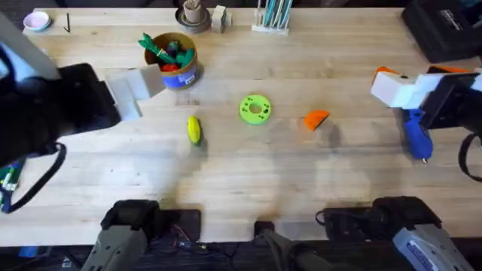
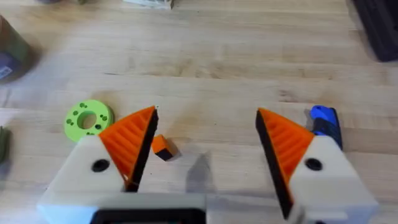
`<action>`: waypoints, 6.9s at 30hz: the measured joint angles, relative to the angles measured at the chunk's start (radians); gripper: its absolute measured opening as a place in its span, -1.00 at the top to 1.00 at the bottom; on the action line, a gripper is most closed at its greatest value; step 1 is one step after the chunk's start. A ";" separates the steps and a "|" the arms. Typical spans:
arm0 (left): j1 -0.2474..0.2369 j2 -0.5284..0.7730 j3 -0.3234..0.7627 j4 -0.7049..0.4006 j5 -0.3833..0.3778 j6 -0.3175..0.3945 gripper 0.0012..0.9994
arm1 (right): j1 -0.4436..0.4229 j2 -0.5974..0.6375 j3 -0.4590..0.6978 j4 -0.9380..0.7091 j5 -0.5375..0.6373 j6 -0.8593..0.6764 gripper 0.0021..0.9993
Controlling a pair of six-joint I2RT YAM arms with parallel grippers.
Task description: Pick up the gripper from the table and insert it into the empty holder that is missing its gripper. Then pick up a screw, insert it into the mounting hole, and use the screwdriver to tighten it. Finally, clean up the table by picking up the vegetable and placing it into the bucket.
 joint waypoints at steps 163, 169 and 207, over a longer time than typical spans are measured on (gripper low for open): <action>0.000 -0.678 -1.092 1.078 0.253 0.176 -0.99 | 0.000 0.000 0.000 -0.444 0.000 0.000 -0.98; 0.000 -0.678 -1.092 1.078 0.253 0.176 -0.99 | 0.000 0.000 0.000 -0.444 0.000 0.000 -0.98; 0.000 -0.678 -1.092 1.081 0.293 0.176 -0.99 | 0.000 0.000 0.000 -0.340 0.000 0.000 -0.98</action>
